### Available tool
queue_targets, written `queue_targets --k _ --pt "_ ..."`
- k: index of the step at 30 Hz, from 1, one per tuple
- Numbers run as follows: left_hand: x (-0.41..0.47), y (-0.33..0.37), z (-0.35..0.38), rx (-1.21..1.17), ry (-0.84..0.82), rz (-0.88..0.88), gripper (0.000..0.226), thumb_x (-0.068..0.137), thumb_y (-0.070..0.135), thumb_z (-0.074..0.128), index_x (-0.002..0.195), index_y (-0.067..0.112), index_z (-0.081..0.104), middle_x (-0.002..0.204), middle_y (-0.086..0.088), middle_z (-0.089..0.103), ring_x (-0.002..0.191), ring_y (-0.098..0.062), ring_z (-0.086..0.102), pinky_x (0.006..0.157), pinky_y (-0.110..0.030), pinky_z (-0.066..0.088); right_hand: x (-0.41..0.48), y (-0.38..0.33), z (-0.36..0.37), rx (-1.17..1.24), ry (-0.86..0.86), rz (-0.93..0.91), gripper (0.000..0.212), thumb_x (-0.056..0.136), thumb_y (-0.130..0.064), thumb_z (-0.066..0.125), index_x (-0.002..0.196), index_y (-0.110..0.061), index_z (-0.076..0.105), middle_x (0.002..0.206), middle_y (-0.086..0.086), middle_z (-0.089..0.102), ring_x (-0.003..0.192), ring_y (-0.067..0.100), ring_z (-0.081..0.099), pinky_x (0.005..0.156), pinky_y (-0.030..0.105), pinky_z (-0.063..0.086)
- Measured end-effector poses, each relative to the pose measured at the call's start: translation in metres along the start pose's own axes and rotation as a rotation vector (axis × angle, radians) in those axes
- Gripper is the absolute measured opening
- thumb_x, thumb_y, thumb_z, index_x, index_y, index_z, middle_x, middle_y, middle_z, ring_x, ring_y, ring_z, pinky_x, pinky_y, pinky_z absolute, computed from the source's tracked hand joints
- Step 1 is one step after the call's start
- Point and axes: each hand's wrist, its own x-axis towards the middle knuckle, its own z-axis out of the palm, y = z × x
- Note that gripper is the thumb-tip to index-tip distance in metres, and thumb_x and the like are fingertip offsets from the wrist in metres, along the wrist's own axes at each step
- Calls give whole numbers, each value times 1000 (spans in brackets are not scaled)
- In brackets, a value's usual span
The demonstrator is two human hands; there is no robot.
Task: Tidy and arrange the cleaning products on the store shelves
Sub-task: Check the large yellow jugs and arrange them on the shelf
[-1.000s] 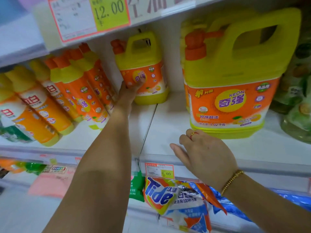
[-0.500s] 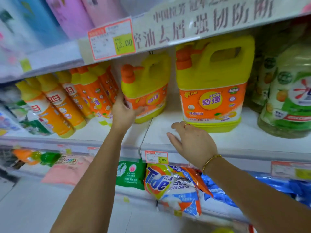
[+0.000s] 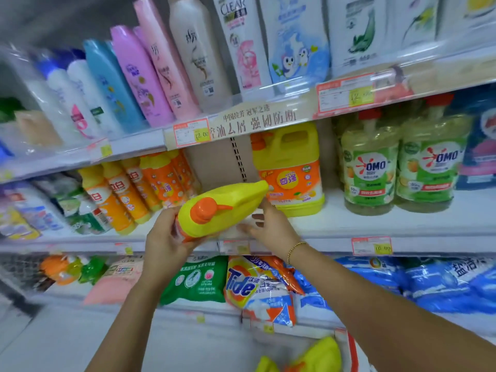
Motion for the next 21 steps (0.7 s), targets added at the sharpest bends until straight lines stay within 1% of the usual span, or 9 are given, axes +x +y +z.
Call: queue_targets --k 3,5,7,9,11,13,16,19,21 --pt "-23 36 -17 24 16 78 64 61 5 86 114 24 54 103 17 54 94 21 46 75 2 35 -38 -20 -8 85 26 -63 45 80 -16 75 114 -19 47 110 -1 59 106 15 56 88 22 47" --pt "-40 63 -23 17 35 162 59 62 10 79 116 20 56 112 23 50 104 20 45 81 1 35 -66 -25 -22 96 95 -105 38 79 -15 76 111 -9 55 110 7 63 105 19 61 92 28 50" --pt "-55 91 -25 -18 48 225 58 65 8 73 120 15 56 120 21 50 112 18 44 89 -3 36 -94 -32 -40 127 142 -131 44 77 -24 73 113 -4 60 111 7 66 104 15 63 92 28 50" --pt "-66 119 -26 -66 50 244 59 67 9 72 122 21 54 122 22 51 113 18 45 91 -5 38 -120 -43 -61 167 181 -169 40 77 -25 74 114 -17 59 109 1 67 101 4 62 90 25 51" --pt "-75 148 -26 -119 55 233 63 66 18 77 122 30 50 116 33 54 107 21 49 86 -1 38 -143 -59 -84 195 211 -229 41 80 -20 75 111 -35 53 105 -10 67 97 -4 62 86 19 52" --pt "-82 181 -23 -217 78 188 66 61 32 83 117 42 50 107 38 59 100 16 55 81 -4 42 -161 -79 -110 202 225 -313 45 78 -28 71 118 -34 53 105 -17 68 101 0 62 87 19 51" --pt "-85 226 -12 -412 117 71 60 50 48 82 101 55 51 99 28 65 91 5 62 76 -17 51 -180 -103 -145 215 223 -398 56 76 -31 69 129 -33 49 112 -26 64 104 0 62 89 21 50" --pt "-83 256 4 -596 100 16 63 50 37 86 106 41 58 99 16 70 92 -5 67 73 -23 53 -194 -115 -177 136 235 -423 68 76 -38 68 136 -44 38 121 -33 58 113 -2 58 97 27 48" --pt "-82 272 13 -724 69 -41 63 55 22 87 111 30 59 103 9 72 95 -10 69 73 -22 54 -204 -118 -196 -41 229 -445 80 76 -45 67 144 -48 25 133 -31 50 121 -2 52 101 29 46"
